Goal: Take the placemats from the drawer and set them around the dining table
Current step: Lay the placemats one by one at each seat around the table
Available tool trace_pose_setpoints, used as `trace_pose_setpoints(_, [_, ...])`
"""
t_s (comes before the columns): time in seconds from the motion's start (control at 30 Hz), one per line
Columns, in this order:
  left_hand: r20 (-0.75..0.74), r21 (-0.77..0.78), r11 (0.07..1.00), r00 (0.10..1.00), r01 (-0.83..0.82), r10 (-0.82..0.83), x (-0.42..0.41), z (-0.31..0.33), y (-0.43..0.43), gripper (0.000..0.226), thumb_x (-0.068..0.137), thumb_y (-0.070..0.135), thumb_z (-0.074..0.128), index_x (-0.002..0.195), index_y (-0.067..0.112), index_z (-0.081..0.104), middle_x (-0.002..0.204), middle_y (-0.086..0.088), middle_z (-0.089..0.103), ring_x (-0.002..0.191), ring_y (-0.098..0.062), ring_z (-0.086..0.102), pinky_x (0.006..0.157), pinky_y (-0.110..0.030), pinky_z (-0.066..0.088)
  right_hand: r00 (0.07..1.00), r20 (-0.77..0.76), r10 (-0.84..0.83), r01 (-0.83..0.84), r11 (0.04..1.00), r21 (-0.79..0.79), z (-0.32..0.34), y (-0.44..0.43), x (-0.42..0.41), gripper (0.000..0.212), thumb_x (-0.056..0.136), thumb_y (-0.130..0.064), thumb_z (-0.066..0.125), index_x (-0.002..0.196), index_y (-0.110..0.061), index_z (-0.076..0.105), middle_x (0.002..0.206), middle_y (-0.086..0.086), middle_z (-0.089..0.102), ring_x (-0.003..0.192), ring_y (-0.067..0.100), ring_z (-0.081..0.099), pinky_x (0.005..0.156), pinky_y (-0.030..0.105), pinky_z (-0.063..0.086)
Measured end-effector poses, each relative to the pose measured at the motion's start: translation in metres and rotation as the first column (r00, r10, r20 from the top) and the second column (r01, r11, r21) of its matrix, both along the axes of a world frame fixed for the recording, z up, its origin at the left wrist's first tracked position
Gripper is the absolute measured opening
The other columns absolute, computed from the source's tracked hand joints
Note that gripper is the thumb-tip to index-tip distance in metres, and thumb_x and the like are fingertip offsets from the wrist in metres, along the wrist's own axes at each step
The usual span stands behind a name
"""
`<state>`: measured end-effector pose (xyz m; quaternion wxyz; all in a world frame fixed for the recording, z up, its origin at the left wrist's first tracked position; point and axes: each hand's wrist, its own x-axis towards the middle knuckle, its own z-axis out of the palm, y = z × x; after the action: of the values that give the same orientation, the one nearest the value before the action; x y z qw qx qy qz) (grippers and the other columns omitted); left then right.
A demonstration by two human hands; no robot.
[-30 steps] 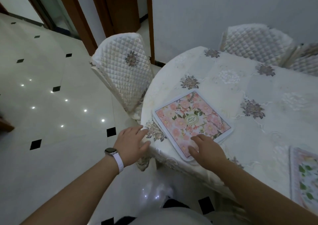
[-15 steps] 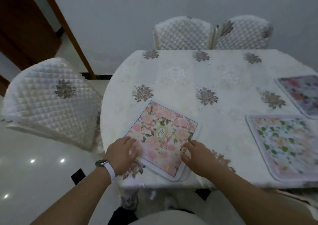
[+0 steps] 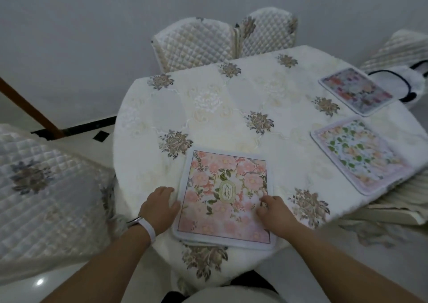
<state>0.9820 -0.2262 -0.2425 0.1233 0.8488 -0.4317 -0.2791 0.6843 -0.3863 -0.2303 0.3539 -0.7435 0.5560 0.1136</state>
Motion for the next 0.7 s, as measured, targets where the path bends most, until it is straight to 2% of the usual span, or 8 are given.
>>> trace_pose_setpoints(0.13, [-0.073,0.035,0.999,0.997,0.032,-0.03,0.007,-0.008,-0.012,0.047,0.093,0.036,0.055,0.134,0.012,0.051,0.132,-0.01,0.054,0.121,-0.031,0.049,0.1,-0.04,0.041,0.976,0.064,-0.208,0.208,0.978,0.018,-0.006,0.004,0.005,0.043,0.093,-0.024,0.051,0.135,-0.012,0.053,0.134,0.016,0.047,0.11,0.032,0.059,0.094,0.045,0.053])
trace_pose_setpoints(0.2, [-0.15,0.001,0.999,0.988,-0.035,0.035,0.006,-0.008,-0.021,0.031,0.092,0.033,0.057,0.119,0.017,0.058,0.111,-0.005,0.06,0.108,-0.031,0.056,0.089,-0.039,0.046,0.931,0.127,-0.342,0.337,0.939,0.064,-0.007,0.004,0.006,0.033,0.093,-0.022,0.052,0.125,-0.013,0.056,0.12,0.015,0.055,0.09,0.034,0.066,0.071,0.047,0.061])
trace_pose_setpoints(0.27, [-0.254,-0.045,0.985,0.956,-0.165,0.148,0.006,-0.008,-0.029,0.006,0.091,0.029,0.057,0.096,0.027,0.055,0.088,0.002,0.058,0.085,-0.025,0.06,0.072,-0.036,0.048,0.874,0.184,-0.45,0.441,0.893,0.093,-0.01,0.005,0.006,0.028,0.094,-0.022,0.053,0.121,-0.013,0.056,0.108,0.012,0.061,0.077,0.032,0.068,0.061,0.049,0.061])
trace_pose_setpoints(0.3, [-0.304,-0.047,0.975,0.933,-0.216,0.192,0.006,-0.008,-0.032,0.008,0.092,0.029,0.057,0.097,0.027,0.052,0.086,0.005,0.056,0.078,-0.021,0.059,0.067,-0.032,0.047,0.847,0.205,-0.491,0.479,0.871,0.109,-0.011,0.004,0.006,0.033,0.095,-0.024,0.054,0.126,-0.012,0.053,0.109,0.011,0.063,0.078,0.03,0.068,0.062,0.048,0.061])
trace_pose_setpoints(0.37, [-0.388,-0.026,0.956,0.884,-0.293,0.261,0.005,-0.007,-0.039,0.028,0.094,0.031,0.056,0.12,0.023,0.051,0.093,0.008,0.058,0.079,-0.018,0.06,0.064,-0.029,0.046,0.802,0.217,-0.557,0.54,0.831,0.136,-0.01,0.001,0.006,0.048,0.096,-0.031,0.057,0.138,-0.013,0.044,0.12,0.007,0.059,0.085,0.021,0.065,0.064,0.036,0.054])
trace_pose_setpoints(0.47, [-0.438,0.003,0.933,0.838,-0.36,0.325,0.0,-0.009,-0.049,0.048,0.094,0.031,0.055,0.138,0.017,0.043,0.114,-0.004,0.06,0.091,-0.024,0.06,0.074,-0.033,0.046,0.705,0.258,-0.661,0.623,0.75,0.22,-0.009,-0.008,0.004,0.056,0.094,-0.034,0.062,0.141,-0.012,0.041,0.103,-0.005,0.055,0.077,0.005,0.054,0.059,0.027,0.04])
trace_pose_setpoints(0.63, [-0.428,0.001,0.882,0.797,-0.471,0.426,-0.014,-0.007,-0.056,0.032,0.093,0.026,0.058,0.123,0.017,0.05,0.088,0.011,0.053,0.073,-0.007,0.054,0.054,-0.022,0.039,0.658,0.254,-0.709,0.639,0.704,0.311,-0.01,-0.021,0.001,0.056,0.093,-0.027,0.062,0.142,-0.009,0.041,0.125,0.01,0.053,0.088,0.018,0.052,0.071,0.032,0.041])
trace_pose_setpoints(0.7, [-0.424,0.024,0.858,0.772,-0.513,0.473,-0.02,-0.005,-0.057,0.022,0.092,0.023,0.058,0.112,0.013,0.054,0.086,0.006,0.057,0.071,-0.012,0.057,0.05,-0.023,0.041,0.662,0.277,-0.696,0.624,0.717,0.311,-0.012,-0.024,-0.001,0.042,0.093,-0.025,0.063,0.129,-0.007,0.05,0.108,0.006,0.061,0.079,0.015,0.057,0.06,0.031,0.046])
